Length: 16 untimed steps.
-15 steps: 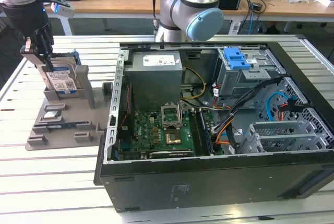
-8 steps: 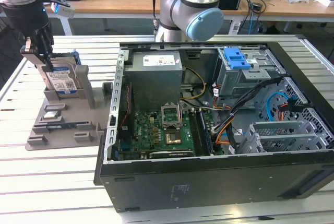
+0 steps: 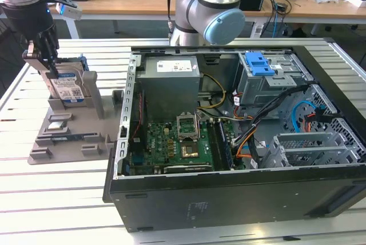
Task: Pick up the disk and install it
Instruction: 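Pick up the disk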
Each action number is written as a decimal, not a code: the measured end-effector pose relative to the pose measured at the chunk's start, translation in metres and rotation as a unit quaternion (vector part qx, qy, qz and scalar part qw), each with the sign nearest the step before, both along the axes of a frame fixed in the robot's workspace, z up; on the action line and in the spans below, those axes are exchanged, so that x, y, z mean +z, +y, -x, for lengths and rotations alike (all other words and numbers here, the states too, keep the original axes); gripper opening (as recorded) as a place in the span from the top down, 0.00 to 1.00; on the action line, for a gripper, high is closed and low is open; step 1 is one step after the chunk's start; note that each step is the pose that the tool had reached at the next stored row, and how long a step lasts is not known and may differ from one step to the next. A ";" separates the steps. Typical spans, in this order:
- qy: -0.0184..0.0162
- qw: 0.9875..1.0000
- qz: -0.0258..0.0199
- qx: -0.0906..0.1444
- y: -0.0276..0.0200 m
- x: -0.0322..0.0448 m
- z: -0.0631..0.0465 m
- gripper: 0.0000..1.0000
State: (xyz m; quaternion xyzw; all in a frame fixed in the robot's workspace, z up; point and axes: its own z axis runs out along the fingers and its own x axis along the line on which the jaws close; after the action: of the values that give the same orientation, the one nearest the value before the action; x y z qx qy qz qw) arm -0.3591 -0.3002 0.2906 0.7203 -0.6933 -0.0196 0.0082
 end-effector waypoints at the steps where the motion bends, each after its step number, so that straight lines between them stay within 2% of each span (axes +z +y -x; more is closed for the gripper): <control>1: 0.000 1.000 0.000 0.000 0.0000 0.0009 0.000 0.63; 2: 0.000 1.000 0.000 0.000 0.0000 0.0070 0.000 0.63; 5: 0.000 1.000 0.000 0.000 0.0000 0.0153 0.000 0.63; 16: 0.000 1.000 0.000 0.000 0.0000 0.0316 0.000 0.63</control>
State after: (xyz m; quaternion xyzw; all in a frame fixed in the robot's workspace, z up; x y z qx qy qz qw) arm -0.3591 -0.3002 0.3222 0.7203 -0.6933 -0.0196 0.0082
